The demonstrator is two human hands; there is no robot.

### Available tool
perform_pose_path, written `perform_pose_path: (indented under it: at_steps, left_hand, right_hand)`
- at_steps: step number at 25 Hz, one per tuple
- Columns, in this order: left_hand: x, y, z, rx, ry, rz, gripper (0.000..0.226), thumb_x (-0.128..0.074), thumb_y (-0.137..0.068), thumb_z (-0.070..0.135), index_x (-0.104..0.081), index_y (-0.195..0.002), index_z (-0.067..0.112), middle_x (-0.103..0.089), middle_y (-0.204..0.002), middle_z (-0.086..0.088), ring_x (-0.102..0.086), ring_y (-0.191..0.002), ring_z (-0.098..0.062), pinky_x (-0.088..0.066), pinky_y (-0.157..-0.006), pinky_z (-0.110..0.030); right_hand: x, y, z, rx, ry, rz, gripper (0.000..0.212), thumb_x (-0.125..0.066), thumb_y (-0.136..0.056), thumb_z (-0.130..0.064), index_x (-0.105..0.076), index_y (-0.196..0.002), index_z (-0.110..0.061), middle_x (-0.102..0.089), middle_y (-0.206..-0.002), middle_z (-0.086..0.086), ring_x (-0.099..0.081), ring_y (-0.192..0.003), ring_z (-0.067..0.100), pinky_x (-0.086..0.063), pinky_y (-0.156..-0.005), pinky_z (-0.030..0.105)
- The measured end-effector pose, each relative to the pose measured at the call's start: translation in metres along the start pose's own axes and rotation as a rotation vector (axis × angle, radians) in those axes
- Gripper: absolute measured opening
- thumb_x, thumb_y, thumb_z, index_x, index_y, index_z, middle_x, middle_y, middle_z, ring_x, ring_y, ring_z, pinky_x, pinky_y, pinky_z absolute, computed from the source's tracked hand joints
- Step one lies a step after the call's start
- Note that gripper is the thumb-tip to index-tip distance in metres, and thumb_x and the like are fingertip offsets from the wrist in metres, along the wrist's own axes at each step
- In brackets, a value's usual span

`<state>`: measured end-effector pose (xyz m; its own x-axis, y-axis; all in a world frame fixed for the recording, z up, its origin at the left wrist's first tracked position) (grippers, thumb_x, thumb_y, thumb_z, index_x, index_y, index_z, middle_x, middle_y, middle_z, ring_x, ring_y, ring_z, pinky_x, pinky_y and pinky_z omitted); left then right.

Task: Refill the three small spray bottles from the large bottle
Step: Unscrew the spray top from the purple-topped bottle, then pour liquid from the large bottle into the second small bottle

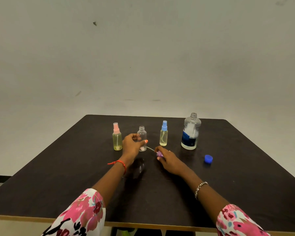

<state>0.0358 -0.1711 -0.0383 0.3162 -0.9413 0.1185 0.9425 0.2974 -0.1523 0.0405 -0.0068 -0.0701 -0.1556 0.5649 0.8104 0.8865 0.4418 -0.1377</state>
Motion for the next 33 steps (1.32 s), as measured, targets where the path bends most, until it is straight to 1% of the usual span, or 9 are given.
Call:
perform_pose_path:
  at_steps: [8, 12, 16, 19, 21, 23, 25, 29, 33]
  left_hand:
    - [-0.004, 0.002, 0.000, 0.003, -0.008, 0.000, 0.041, -0.075, -0.070, 0.006, -0.057, -0.106, 0.002, -0.059, -0.096, -0.008, -0.056, -0.089, -0.016, -0.047, -0.065, -0.019]
    - [-0.005, 0.003, 0.000, -0.001, -0.005, 0.003, 0.041, -0.075, -0.070, 0.006, -0.057, -0.106, 0.000, -0.060, -0.096, -0.009, -0.057, -0.091, -0.018, -0.050, -0.073, -0.026]
    - [-0.006, 0.003, 0.001, -0.005, 0.002, -0.007, 0.041, -0.075, -0.070, 0.006, -0.057, -0.107, 0.000, -0.060, -0.097, -0.010, -0.057, -0.091, -0.017, -0.050, -0.071, -0.023]
    - [-0.008, 0.002, 0.002, -0.003, 0.007, -0.013, 0.042, -0.075, -0.071, 0.006, -0.057, -0.108, 0.000, -0.060, -0.097, -0.009, -0.057, -0.091, -0.016, -0.048, -0.076, -0.026]
    - [-0.009, 0.002, 0.004, -0.004, -0.002, -0.006, 0.041, -0.075, -0.070, 0.007, -0.058, -0.106, 0.000, -0.060, -0.095, -0.007, -0.056, -0.090, -0.014, -0.047, -0.078, -0.026]
    - [-0.011, 0.000, 0.006, -0.007, -0.010, -0.004, 0.040, -0.076, -0.069, 0.008, -0.059, -0.105, 0.001, -0.061, -0.096, -0.007, -0.056, -0.091, -0.014, -0.048, -0.079, -0.026]
    - [-0.015, -0.001, 0.008, -0.012, -0.024, -0.008, 0.041, -0.077, -0.069, 0.010, -0.060, -0.105, 0.003, -0.061, -0.098, -0.005, -0.057, -0.093, -0.014, -0.047, -0.079, -0.026]
    - [-0.022, -0.002, 0.012, -0.021, -0.020, -0.028, 0.042, -0.078, -0.067, 0.011, -0.062, -0.105, 0.003, -0.063, -0.098, -0.006, -0.059, -0.091, -0.015, -0.049, -0.076, -0.025]
    - [-0.027, -0.003, 0.016, -0.010, -0.003, -0.063, 0.043, -0.078, -0.066, 0.010, -0.062, -0.106, 0.004, -0.065, -0.097, -0.006, -0.061, -0.090, -0.015, -0.050, -0.074, -0.023]
  right_hand:
    - [-0.001, 0.001, 0.001, -0.018, -0.009, -0.005, 0.034, -0.048, -0.093, -0.018, -0.040, -0.126, -0.019, -0.050, -0.128, 0.006, -0.046, -0.119, 0.020, -0.030, -0.111, 0.048]
    - [-0.001, 0.000, 0.002, -0.025, -0.022, -0.010, 0.036, -0.049, -0.093, -0.019, -0.039, -0.127, -0.018, -0.048, -0.132, 0.006, -0.045, -0.121, 0.020, -0.030, -0.111, 0.047]
    - [0.000, 0.001, 0.003, -0.011, -0.057, 0.042, 0.033, -0.048, -0.093, -0.022, -0.040, -0.125, -0.016, -0.048, -0.131, 0.006, -0.046, -0.119, 0.018, -0.038, -0.105, 0.038]
    - [0.019, 0.006, 0.002, 0.027, -0.074, 0.397, 0.023, -0.051, -0.092, -0.020, -0.049, -0.114, -0.013, -0.054, -0.114, 0.005, -0.052, -0.106, 0.016, -0.041, -0.086, 0.024]
    - [0.042, 0.009, 0.000, 0.047, -0.063, 0.713, 0.019, -0.057, -0.088, -0.014, -0.051, -0.105, -0.008, -0.054, -0.105, 0.010, -0.053, -0.099, 0.022, -0.044, -0.082, 0.029]
    - [0.065, 0.009, 0.004, -0.010, -0.083, 0.943, 0.032, -0.065, -0.082, -0.013, -0.048, -0.108, -0.005, -0.051, -0.111, 0.015, -0.049, -0.105, 0.028, -0.044, -0.088, 0.038]
    - [0.083, 0.007, 0.014, -0.159, -0.147, 1.039, 0.058, -0.074, -0.074, -0.018, -0.041, -0.119, -0.004, -0.043, -0.124, 0.018, -0.043, -0.117, 0.030, -0.037, -0.096, 0.040]
    - [0.104, -0.006, 0.037, -0.377, -0.327, 0.953, 0.094, -0.083, -0.064, -0.024, -0.025, -0.136, -0.008, -0.031, -0.142, 0.015, -0.030, -0.132, 0.031, -0.027, -0.107, 0.051]
    - [0.106, -0.021, 0.057, -0.447, -0.524, 0.791, 0.092, -0.080, -0.068, -0.021, -0.023, -0.139, -0.009, -0.036, -0.144, 0.014, -0.035, -0.132, 0.032, -0.032, -0.109, 0.052]
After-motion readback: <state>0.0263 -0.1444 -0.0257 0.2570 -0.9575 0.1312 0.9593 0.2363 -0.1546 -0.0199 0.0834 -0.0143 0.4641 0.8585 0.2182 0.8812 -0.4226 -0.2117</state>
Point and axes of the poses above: each hand's wrist, its own y-axis away from the middle knuckle, its own x-axis out of the back of the hand, z = x × y, the point moved 3 cm from there along -y, towards the middle knuckle
